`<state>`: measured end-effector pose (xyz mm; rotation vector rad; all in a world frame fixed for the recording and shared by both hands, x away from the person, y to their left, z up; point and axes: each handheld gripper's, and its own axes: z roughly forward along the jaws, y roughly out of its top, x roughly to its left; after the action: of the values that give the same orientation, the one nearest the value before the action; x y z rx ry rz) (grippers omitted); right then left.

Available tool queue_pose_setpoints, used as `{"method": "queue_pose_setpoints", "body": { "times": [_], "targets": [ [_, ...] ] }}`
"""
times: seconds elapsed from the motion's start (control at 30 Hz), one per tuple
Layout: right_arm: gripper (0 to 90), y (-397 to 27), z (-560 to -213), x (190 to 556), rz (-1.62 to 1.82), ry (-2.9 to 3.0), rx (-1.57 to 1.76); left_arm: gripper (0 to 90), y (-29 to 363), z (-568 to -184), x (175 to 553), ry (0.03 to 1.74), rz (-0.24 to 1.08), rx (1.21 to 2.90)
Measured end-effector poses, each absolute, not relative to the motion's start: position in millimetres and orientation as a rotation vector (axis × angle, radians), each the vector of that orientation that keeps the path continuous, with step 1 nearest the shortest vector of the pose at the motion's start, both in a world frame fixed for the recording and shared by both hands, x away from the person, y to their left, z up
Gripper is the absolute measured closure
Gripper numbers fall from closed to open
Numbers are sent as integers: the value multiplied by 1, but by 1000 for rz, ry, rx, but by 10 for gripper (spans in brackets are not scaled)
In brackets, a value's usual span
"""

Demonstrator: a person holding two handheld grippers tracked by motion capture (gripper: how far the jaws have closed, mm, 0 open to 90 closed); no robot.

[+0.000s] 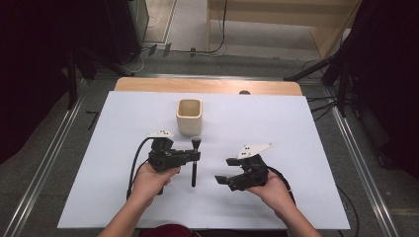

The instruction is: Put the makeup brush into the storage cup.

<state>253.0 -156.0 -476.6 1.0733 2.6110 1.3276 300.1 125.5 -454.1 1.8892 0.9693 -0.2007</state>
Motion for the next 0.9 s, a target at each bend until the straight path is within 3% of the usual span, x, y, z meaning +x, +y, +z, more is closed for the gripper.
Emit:
{"method": "queue_pose_setpoints", "body": {
  "times": [0.9],
  "targets": [
    [243,-182,-479,247,1244,2616,1082,773,148,-438,305,971,-134,1886]
  ]
}}
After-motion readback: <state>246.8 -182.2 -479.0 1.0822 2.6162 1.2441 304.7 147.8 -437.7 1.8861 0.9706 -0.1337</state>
